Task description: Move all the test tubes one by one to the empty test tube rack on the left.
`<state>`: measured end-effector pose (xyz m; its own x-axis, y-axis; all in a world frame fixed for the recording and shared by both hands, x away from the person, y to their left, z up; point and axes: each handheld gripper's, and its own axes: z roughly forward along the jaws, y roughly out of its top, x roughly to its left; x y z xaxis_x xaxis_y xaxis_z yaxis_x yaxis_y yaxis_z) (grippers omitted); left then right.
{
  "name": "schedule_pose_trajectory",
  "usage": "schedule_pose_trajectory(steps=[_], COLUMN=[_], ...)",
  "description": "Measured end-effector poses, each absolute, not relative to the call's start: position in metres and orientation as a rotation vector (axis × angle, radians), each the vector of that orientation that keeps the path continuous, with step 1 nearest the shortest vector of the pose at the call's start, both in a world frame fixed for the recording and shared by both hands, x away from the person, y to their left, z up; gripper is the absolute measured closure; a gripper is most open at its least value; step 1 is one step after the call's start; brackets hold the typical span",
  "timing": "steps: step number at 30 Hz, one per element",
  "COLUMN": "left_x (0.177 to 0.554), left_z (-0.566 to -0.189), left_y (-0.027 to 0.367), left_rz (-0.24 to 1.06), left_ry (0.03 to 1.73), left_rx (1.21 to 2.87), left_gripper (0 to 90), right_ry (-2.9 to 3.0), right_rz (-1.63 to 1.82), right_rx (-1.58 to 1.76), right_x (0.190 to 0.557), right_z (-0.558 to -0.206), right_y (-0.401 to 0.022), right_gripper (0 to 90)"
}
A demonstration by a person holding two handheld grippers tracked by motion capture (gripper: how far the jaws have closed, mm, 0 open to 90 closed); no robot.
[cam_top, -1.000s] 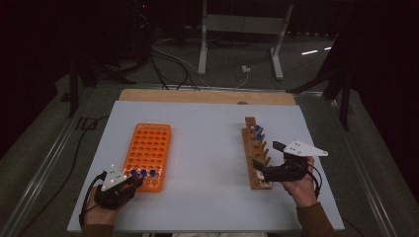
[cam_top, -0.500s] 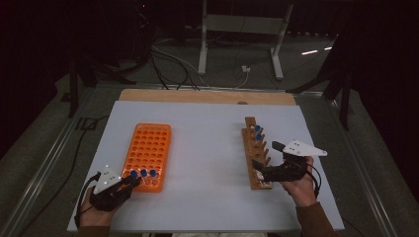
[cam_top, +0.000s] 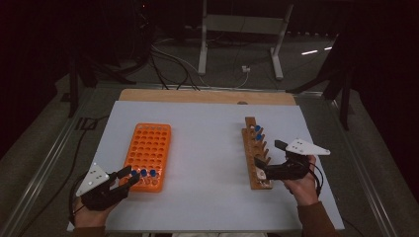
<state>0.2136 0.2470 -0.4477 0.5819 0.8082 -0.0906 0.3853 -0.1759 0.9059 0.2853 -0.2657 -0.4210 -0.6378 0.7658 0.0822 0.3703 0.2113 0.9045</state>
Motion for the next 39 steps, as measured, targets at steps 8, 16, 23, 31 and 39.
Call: schedule_pose_trajectory(steps=[8,16,23,31,39], left_x=[0.226,0.243,0.256,0.266,0.27], left_z=[-0.431,-0.423,-0.419,-0.417,-0.418], left_y=[0.236,0.211,0.19,0.17,0.158], left_rz=[0.525,0.542,0.541,0.527,0.533], left_ry=[0.965,0.973,0.986,0.975,0.959], left_rx=[1.693,1.654,1.661,1.676,1.694], left_gripper=[33.4,14.5,0.8,0.8,0.8], right_ry=[2.091,2.094,2.094,2.105,2.115], right_rz=[1.394,1.348,1.299,1.22,1.143], right_rx=[1.08,1.086,1.115,1.163,1.169], right_x=[0.292,0.304,0.321,0.343,0.354], right_z=[-0.422,-0.422,-0.427,-0.444,-0.453], right_y=[-0.267,-0.262,-0.258,-0.256,-0.251], right_gripper=[0.1,0.6,3.6,33.7,68.7])
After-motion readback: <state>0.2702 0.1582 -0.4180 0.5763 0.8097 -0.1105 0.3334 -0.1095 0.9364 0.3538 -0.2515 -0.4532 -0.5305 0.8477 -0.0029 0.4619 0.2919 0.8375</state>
